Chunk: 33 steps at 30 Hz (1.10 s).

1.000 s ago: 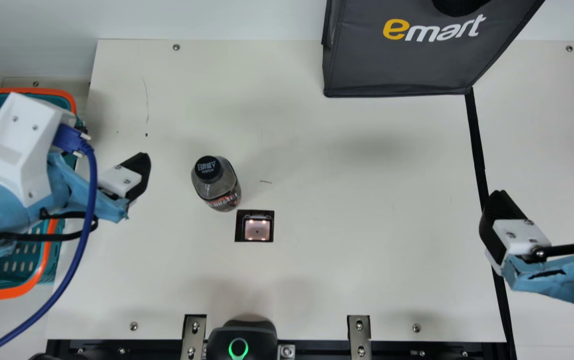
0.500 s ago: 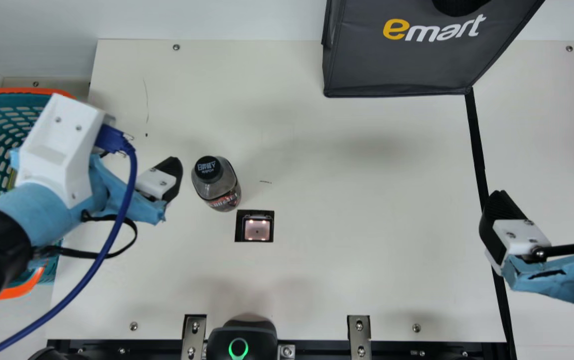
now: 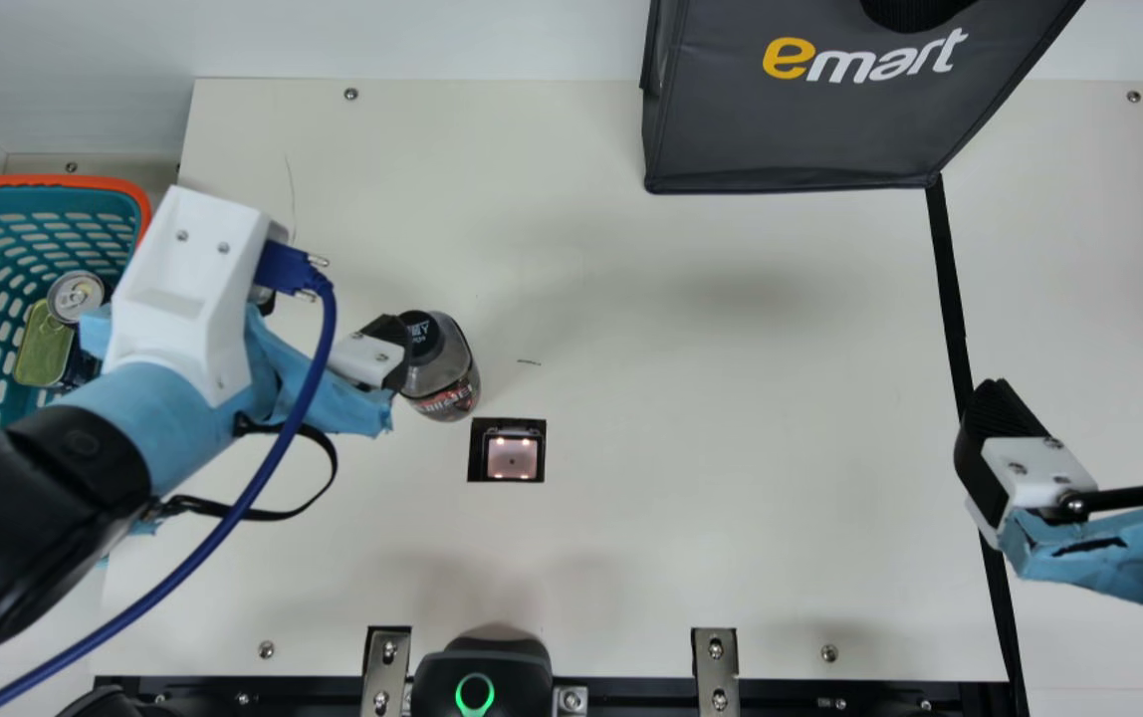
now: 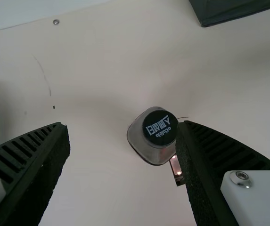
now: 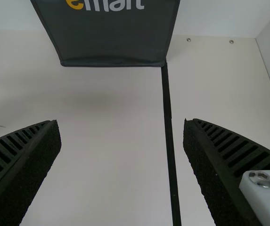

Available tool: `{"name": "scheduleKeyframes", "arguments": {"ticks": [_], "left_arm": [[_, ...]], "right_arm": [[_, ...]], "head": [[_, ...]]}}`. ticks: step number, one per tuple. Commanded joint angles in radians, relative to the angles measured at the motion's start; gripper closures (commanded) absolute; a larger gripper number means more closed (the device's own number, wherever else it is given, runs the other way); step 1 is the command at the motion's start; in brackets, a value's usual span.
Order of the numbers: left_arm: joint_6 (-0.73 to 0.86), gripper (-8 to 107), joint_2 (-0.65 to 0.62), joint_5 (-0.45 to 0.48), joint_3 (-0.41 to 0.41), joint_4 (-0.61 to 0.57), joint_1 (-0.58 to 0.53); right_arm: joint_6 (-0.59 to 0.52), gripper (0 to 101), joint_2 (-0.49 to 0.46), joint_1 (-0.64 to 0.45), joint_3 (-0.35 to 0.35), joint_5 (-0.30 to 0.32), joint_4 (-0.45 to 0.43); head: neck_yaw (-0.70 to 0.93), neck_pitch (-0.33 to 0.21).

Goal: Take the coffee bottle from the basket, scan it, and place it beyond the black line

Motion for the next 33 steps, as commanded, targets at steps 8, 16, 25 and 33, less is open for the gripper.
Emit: {"name": "scheduleKeyframes", "arguments": {"ticks": [8, 16, 25, 33], "left_arm": [[-0.086, 9, 0.048, 0.024, -0.021, 0.03, -0.054], [-0.143, 9, 0.092, 0.03, -0.034, 0.044, -0.081], [-0.201, 9, 0.153, 0.027, -0.053, 0.066, -0.097], [-0.243, 9, 0.202, 0.043, -0.066, 0.092, -0.108]], "right_arm": [[0.0, 10, 0.0, 0.0, 0.0, 0.0, 0.0], [0.0, 10, 0.0, 0.0, 0.0, 0.0, 0.0], [0.0, 10, 0.0, 0.0, 0.0, -0.001, 0.0], [0.0, 10, 0.0, 0.0, 0.0, -0.001, 0.0]], "head": [[0.0, -0.017], [0.0, -0.017], [0.0, -0.017], [0.0, -0.017]]}}
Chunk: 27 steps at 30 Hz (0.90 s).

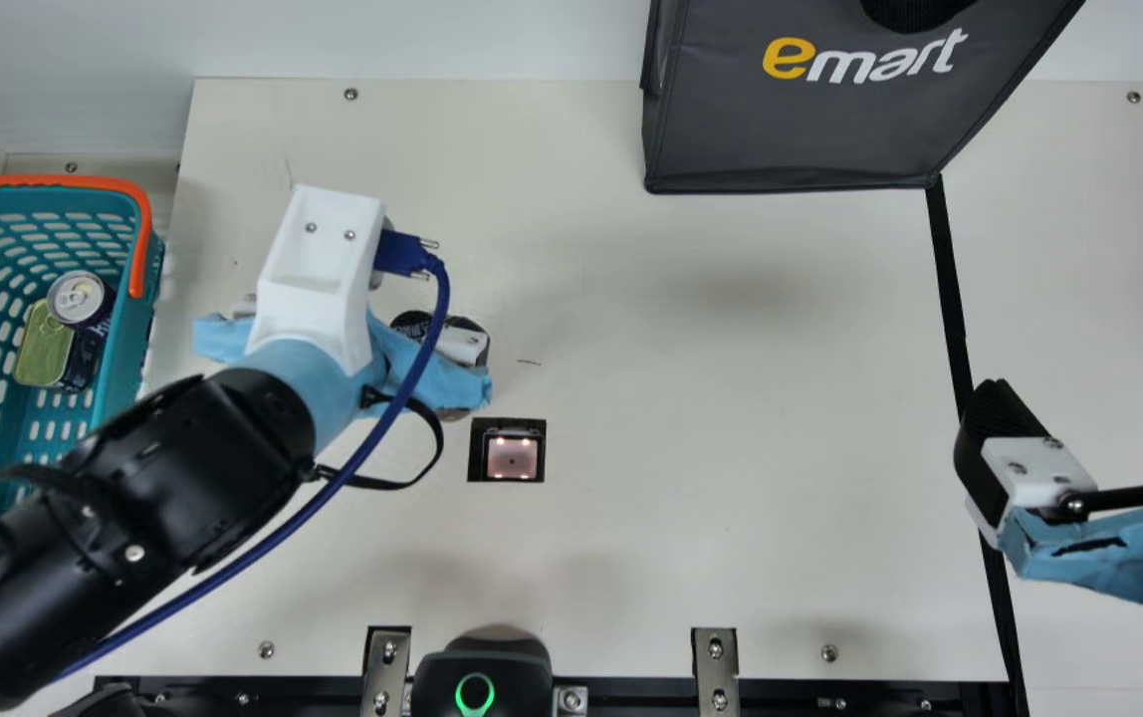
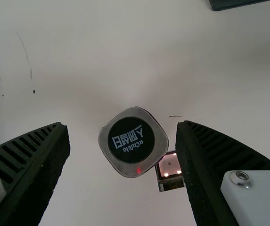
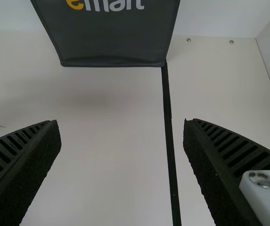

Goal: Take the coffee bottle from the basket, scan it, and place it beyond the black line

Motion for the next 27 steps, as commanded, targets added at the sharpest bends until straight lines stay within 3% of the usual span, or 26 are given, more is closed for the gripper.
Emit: {"name": "scheduleKeyframes", "arguments": {"ticks": [1, 25, 27], "left_arm": [[-0.007, 9, 0.01, 0.003, 0.0, 0.005, 0.0], [-0.064, 9, 0.076, -0.037, 0.04, -0.002, 0.03], [-0.068, 22, 0.078, -0.04, 0.042, -0.006, 0.03]], "right_arm": [[0.0, 10, 0.0, 0.0, 0.0, 0.0, 0.0], [0.0, 10, 0.0, 0.0, 0.0, 0.0, 0.0], [0.0, 10, 0.0, 0.0, 0.0, 0.0, 0.0]], "head": [[0.0, -0.015], [0.0, -0.015], [0.0, -0.015]]}}
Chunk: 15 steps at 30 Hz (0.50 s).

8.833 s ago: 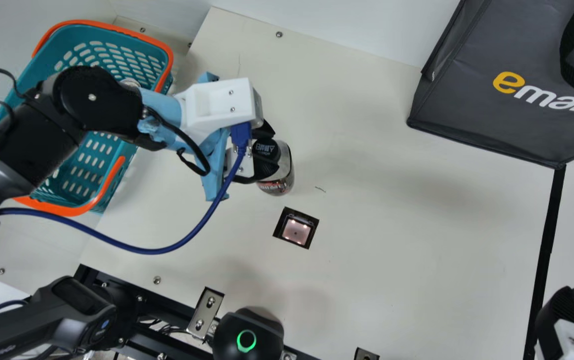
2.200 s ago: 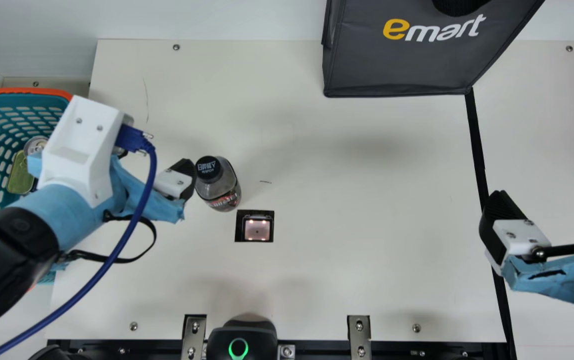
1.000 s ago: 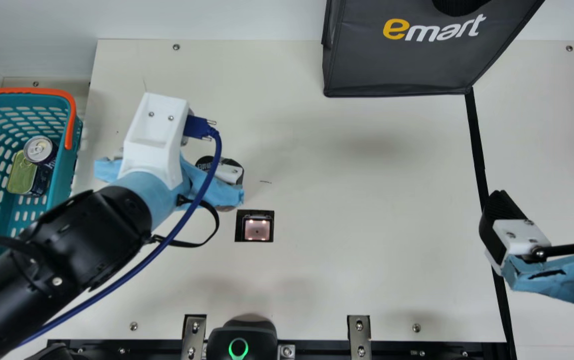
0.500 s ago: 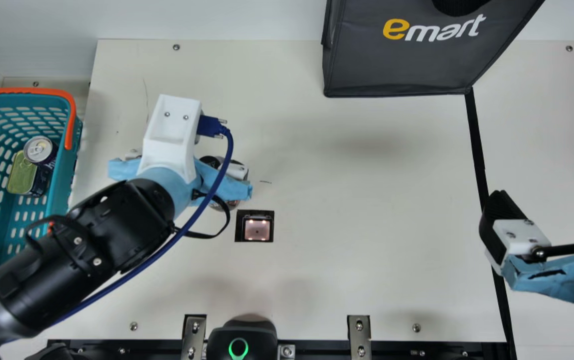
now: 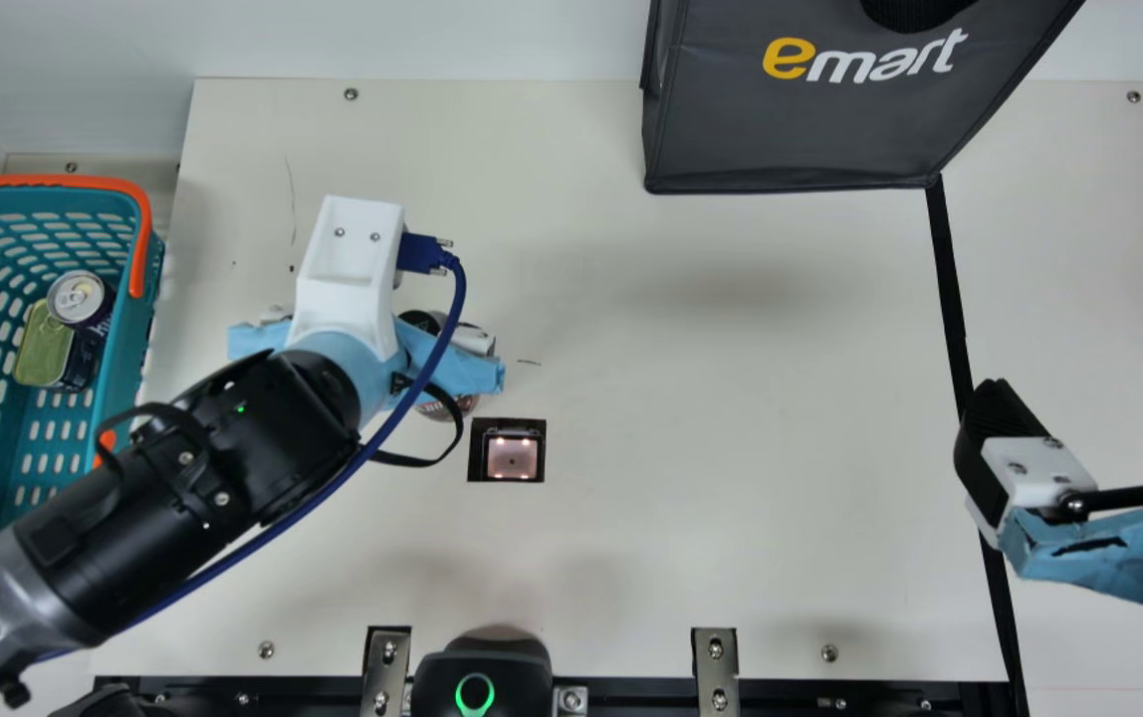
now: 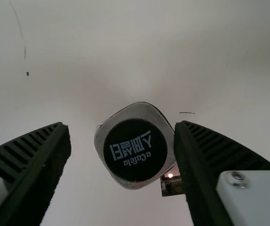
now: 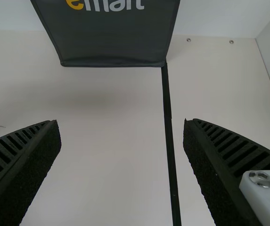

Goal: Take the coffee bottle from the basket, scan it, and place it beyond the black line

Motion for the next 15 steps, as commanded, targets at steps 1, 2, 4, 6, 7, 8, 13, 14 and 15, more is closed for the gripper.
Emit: {"name": "scheduleKeyframes", "arguments": {"ticks": [1, 2, 4, 6, 7, 8, 13, 14, 15], "left_arm": [[-0.002, 29, 0.001, -0.002, 0.002, -0.003, 0.0], [-0.003, 36, 0.002, -0.003, 0.003, -0.006, 0.001], [-0.002, 49, 0.001, -0.009, 0.007, -0.011, 0.002], [0.004, 62, -0.001, -0.015, 0.009, -0.016, 0.004], [0.01, 69, -0.004, -0.018, 0.011, -0.018, 0.005], [0.018, 76, -0.007, -0.023, 0.013, -0.021, 0.007], [0.089, 89, -0.031, -0.053, 0.028, -0.04, 0.029], [0.11, 89, -0.038, -0.062, 0.034, -0.045, 0.036], [0.132, 89, -0.046, -0.069, 0.038, -0.051, 0.042]], "right_arm": [[0.0, 10, 0.0, 0.0, 0.0, 0.0, 0.0], [0.0, 10, 0.0, 0.0, 0.0, 0.0, 0.0], [0.0, 10, 0.0, 0.0, 0.0, 0.0, 0.0], [0.0, 10, 0.0, 0.0, 0.0, 0.0, 0.0], [0.0, 10, 0.0, 0.0, 0.0, 0.0, 0.0], [0.0, 10, 0.0, 0.0, 0.0, 0.0, 0.0], [0.0, 10, 0.0, 0.0, 0.0, 0.0, 0.0], [0.0, 10, 0.0, 0.0, 0.0, 0.0, 0.0], [0.0, 10, 0.0, 0.0, 0.0, 0.0, 0.0]], "head": [[0.0, -0.017], [0.0, -0.017], [0.0, -0.017], [0.0, -0.017], [0.0, -0.017], [0.0, -0.017], [0.0, -0.017], [0.0, -0.017], [0.0, -0.017]]}}
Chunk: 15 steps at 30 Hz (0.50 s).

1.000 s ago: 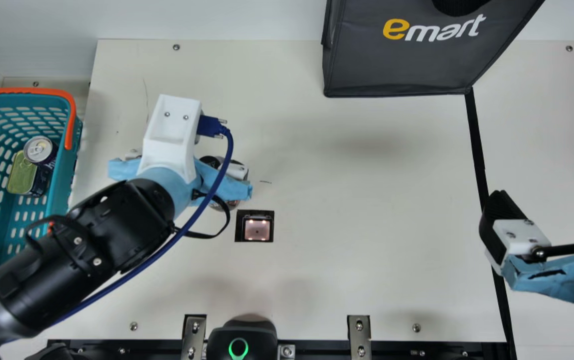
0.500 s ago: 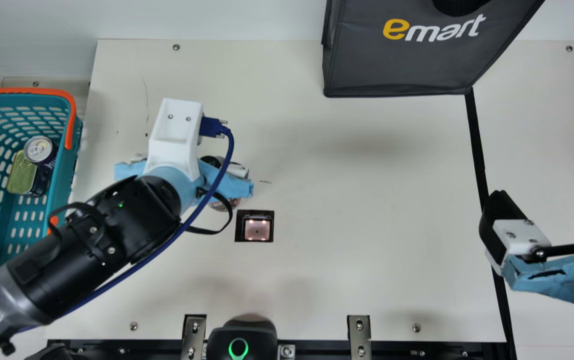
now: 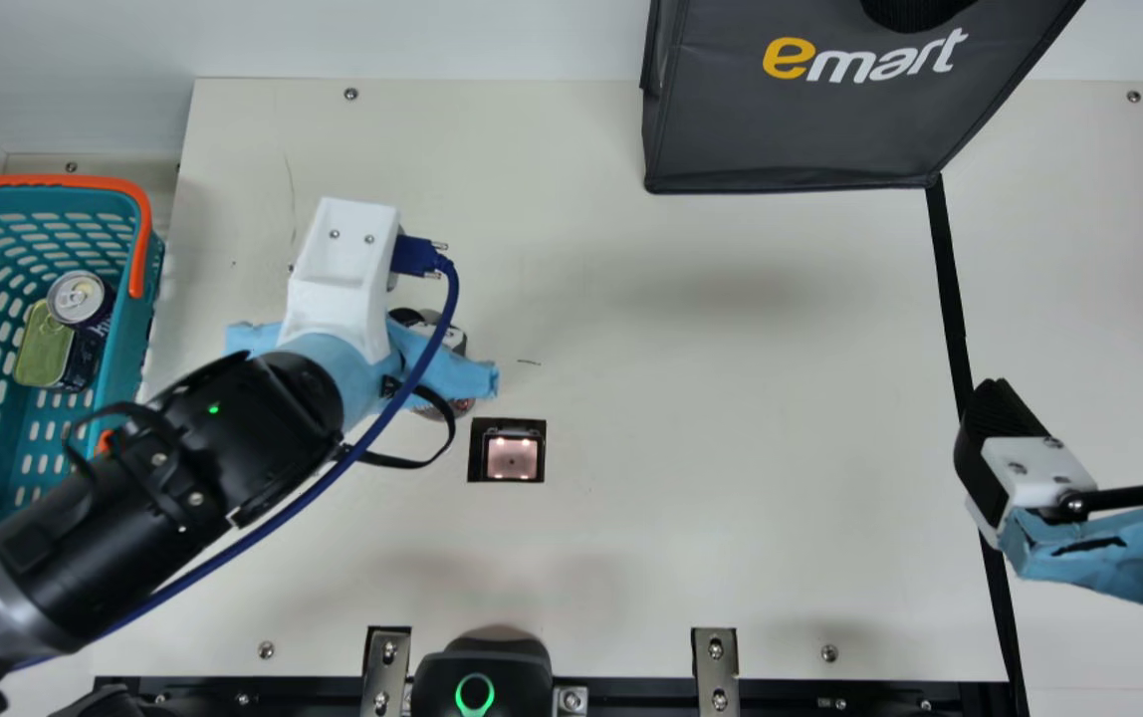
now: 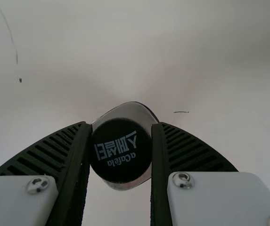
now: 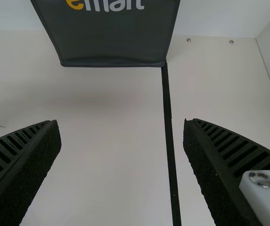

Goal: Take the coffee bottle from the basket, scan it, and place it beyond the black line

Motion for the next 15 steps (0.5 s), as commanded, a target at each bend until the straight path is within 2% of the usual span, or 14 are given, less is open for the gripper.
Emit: {"name": "scheduleKeyframes", "arguments": {"ticks": [1, 8, 15], "left_arm": [[0.06, 89, -0.016, -0.018, 0.01, -0.01, 0.013], [0.266, 89, -0.083, -0.067, 0.053, -0.065, 0.055], [0.495, 89, -0.135, -0.098, 0.066, -0.174, 0.092]], "right_arm": [[0.0, 10, 0.0, 0.0, 0.0, 0.0, 0.0], [0.0, 10, 0.0, 0.0, 0.0, 0.0, 0.0], [0.0, 10, 0.0, 0.0, 0.0, 0.0, 0.0]], "head": [[0.002, -0.017], [0.002, -0.017], [0.002, -0.017]]}}
